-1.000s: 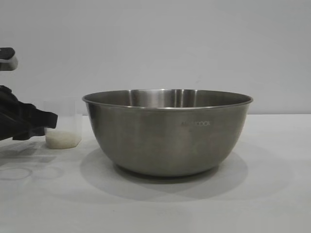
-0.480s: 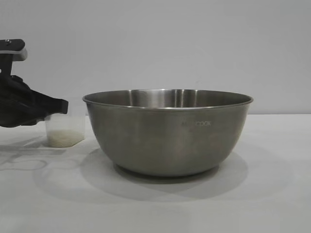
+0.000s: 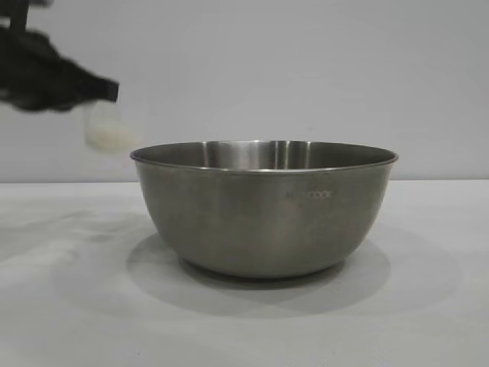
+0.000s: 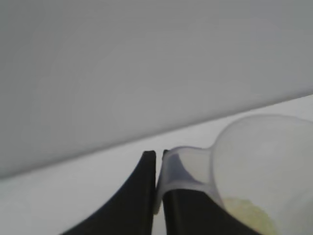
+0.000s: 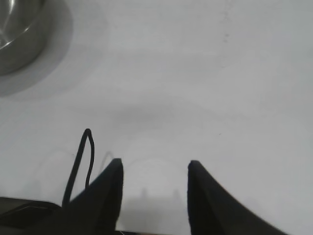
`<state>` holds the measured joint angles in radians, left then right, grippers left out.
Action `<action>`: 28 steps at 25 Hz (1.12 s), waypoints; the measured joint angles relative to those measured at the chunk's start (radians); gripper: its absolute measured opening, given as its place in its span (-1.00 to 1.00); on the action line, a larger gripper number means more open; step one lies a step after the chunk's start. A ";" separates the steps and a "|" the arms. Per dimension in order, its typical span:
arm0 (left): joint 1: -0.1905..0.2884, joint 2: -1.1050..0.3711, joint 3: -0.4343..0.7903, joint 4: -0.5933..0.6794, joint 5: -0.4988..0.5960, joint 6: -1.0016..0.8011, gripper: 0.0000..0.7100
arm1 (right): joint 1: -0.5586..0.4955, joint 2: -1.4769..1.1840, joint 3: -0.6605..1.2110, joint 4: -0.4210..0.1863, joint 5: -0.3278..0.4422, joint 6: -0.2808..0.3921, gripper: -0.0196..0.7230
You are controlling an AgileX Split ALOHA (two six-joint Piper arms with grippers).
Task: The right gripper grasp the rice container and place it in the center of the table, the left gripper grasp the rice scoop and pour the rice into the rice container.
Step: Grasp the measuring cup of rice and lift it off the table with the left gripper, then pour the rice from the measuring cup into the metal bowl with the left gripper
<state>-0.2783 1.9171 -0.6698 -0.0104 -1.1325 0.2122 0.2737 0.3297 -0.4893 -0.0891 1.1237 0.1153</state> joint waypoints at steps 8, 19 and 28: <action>-0.007 -0.096 -0.035 0.393 -0.002 0.392 -1.00 | 0.000 0.000 0.000 0.000 0.000 0.000 -0.12; -0.136 -0.096 -0.157 0.571 0.075 1.033 -1.00 | 0.000 0.000 0.000 0.000 0.000 0.000 -0.12; -0.140 -0.096 -0.162 0.924 0.268 1.293 -1.00 | 0.000 0.000 0.000 0.000 0.000 0.000 -0.12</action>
<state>-0.4186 1.8212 -0.8315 0.9138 -0.8649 1.5049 0.2737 0.3297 -0.4893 -0.0891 1.1237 0.1153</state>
